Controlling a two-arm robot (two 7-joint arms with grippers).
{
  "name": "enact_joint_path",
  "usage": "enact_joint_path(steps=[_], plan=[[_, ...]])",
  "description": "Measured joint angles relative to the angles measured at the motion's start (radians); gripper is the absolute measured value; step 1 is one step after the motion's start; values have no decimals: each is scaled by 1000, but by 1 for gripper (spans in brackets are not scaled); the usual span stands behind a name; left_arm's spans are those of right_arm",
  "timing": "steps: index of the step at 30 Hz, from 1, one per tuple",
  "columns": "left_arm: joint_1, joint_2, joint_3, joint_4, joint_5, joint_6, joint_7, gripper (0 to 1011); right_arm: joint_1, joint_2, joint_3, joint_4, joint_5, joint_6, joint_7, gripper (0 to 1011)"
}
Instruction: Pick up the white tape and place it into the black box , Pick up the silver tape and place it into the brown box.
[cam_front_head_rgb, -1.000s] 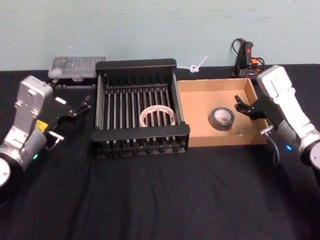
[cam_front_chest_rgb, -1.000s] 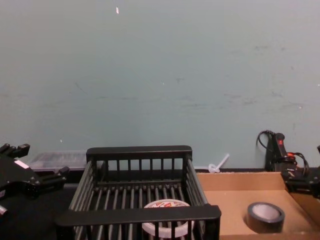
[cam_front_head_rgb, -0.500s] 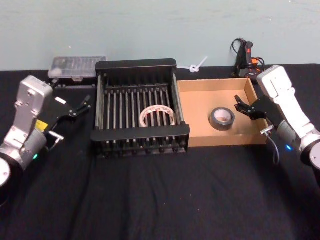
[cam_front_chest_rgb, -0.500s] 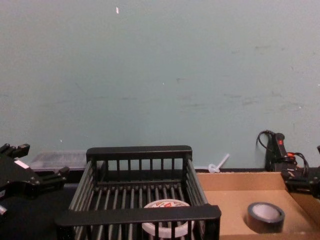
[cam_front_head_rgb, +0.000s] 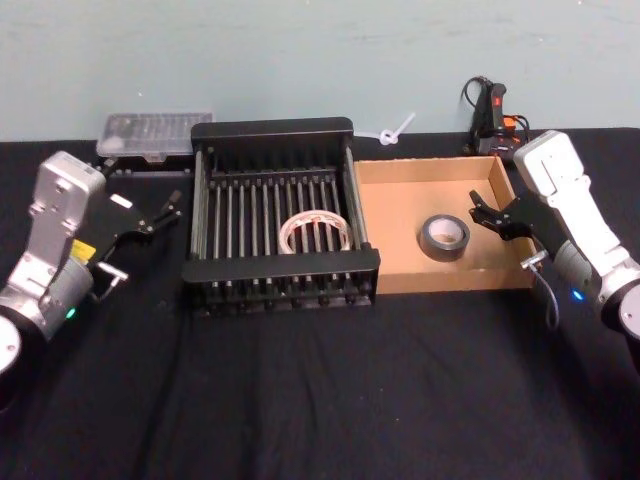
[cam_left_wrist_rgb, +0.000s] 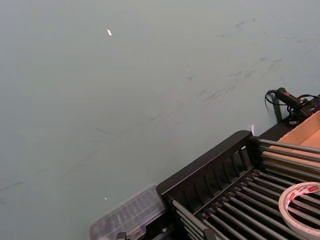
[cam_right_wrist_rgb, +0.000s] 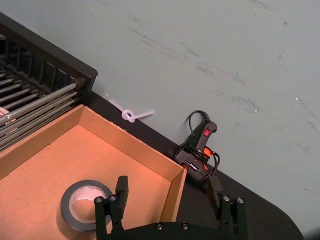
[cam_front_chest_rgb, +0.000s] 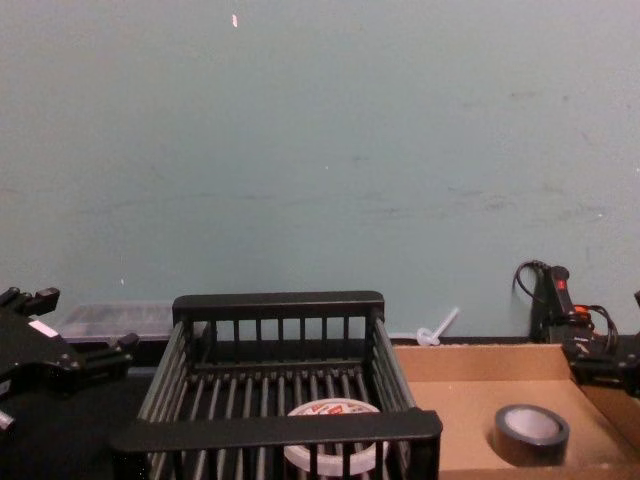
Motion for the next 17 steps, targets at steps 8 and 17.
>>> enact_joint_path(steps=[8, 17], plan=[[0, 0, 0, 0, 0, 0, 0, 1001, 0, 0, 0, 0, 0, 0, 0, 1002], [0, 0, 0, 0, 0, 0, 0, 1001, 0, 0, 0, 0, 0, 0, 0, 1002]])
